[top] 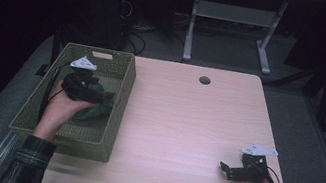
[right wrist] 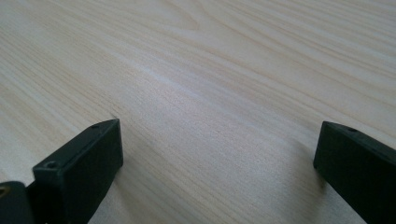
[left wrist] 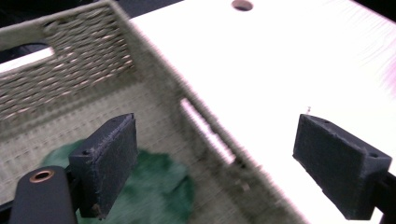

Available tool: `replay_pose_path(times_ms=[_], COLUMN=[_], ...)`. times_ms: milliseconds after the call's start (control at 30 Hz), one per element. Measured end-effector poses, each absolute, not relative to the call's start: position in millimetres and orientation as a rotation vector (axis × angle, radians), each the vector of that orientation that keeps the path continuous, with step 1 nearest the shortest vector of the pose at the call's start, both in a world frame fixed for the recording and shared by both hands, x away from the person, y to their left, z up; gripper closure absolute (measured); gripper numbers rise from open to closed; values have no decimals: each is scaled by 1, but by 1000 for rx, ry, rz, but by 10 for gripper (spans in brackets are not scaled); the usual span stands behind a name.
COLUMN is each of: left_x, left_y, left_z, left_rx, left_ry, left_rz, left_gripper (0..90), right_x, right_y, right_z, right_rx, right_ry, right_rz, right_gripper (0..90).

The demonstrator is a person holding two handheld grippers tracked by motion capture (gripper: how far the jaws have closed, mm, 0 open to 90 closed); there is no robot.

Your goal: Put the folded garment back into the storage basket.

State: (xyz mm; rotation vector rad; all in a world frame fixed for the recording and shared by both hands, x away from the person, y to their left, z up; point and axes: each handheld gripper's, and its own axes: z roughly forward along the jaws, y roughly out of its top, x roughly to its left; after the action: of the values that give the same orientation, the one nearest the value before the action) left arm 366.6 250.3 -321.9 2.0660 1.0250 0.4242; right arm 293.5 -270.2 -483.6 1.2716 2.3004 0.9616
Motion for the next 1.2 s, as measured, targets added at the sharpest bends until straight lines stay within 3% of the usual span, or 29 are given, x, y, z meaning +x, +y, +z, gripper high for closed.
replay_pose_path(times_ms=[733,1200], left_x=[347,339], left_y=[144,99], left_z=[-335,-370], left_rx=[2090,2137], left_ry=[870,792], left_rz=[359,337], left_gripper=[132,136], right_x=[294,293], right_y=[-270,-270], right_z=[-484,-484], right_rx=[1273,1274], right_ry=[2301,2301], right_rz=[962,962], right_gripper=[11,11])
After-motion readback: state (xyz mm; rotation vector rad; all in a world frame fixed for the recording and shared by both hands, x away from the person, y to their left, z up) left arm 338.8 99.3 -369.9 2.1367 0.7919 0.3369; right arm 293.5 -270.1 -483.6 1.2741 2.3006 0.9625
